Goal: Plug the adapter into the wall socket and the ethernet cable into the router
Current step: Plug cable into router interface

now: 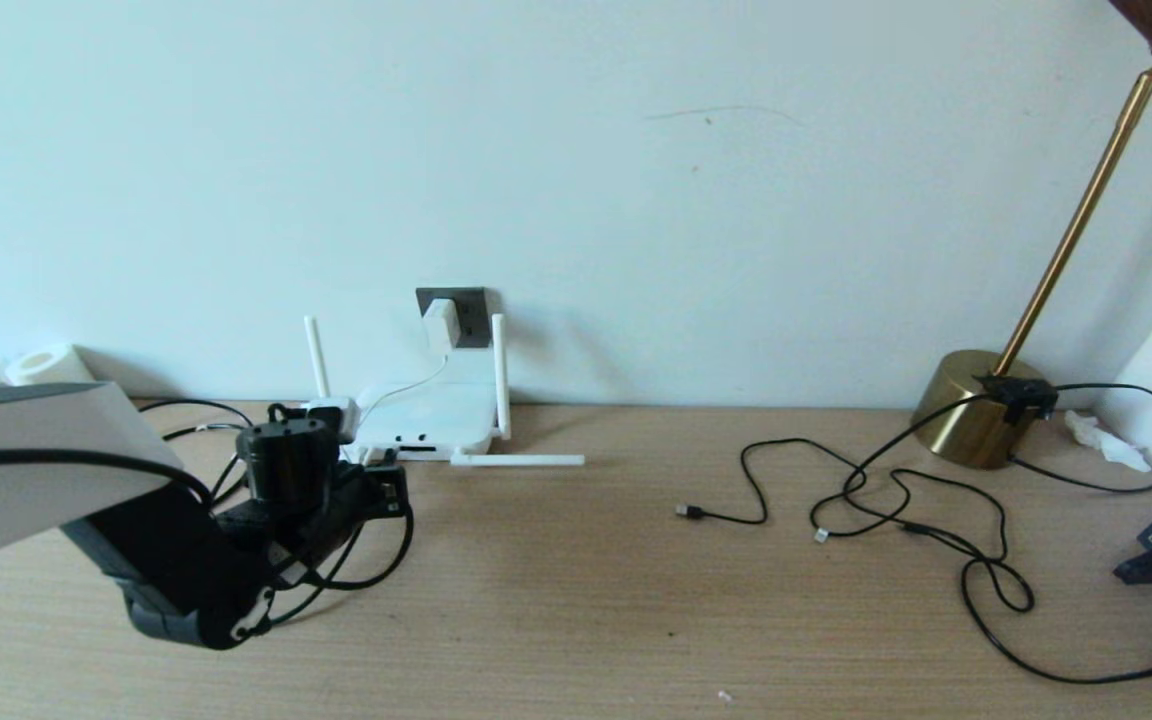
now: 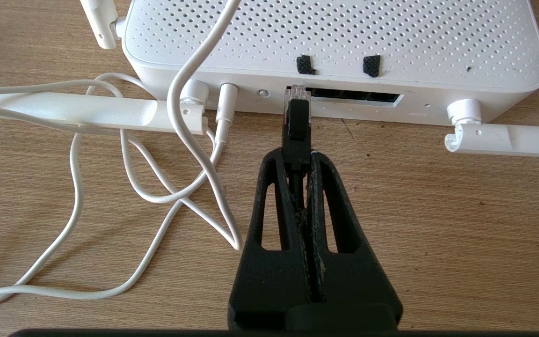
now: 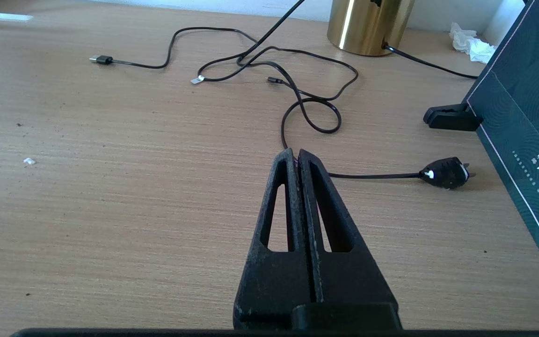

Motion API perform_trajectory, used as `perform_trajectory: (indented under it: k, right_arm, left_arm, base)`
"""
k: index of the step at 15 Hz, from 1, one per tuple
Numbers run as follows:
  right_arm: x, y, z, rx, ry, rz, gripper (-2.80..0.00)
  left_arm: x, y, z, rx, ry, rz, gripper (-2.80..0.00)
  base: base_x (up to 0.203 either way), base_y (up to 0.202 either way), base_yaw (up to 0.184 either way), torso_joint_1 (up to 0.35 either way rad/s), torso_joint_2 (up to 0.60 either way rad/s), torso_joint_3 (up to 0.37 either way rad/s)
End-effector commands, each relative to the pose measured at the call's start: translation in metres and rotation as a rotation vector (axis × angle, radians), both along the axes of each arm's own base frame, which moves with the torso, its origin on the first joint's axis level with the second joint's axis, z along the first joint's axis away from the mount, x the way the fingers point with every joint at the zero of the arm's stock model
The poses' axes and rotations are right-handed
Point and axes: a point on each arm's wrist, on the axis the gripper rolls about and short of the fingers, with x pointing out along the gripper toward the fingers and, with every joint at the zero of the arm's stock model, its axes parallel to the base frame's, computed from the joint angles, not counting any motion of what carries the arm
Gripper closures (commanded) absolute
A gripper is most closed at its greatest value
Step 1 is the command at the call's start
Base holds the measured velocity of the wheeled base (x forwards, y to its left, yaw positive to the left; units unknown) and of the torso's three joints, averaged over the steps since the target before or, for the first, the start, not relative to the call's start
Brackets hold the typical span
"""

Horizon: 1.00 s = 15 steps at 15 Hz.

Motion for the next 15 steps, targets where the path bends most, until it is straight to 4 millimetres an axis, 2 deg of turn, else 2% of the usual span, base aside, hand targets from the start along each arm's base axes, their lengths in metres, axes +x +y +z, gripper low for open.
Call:
perform_trajectory:
  k: [1,15]
  right_arm:
    - [0.0001,0.0,0.0001,0.0,0.001,0.001,0.0]
    - [0.0,0.0,0.0,-0.001,0.0,-0.001,0.0]
  left_arm:
    - [0.0003,-0.0001,-0.0001,-0.001,-0.004,0.001,0.0]
    - [0.0012,-0.0008,-0.0021,0.0,-0.001,0.0,0.0]
  base:
    - [0.0,0.0,0.0,0.0,0.0,0.0]
    - [0.0,0.0,0.0,0.0,0.0,0.0]
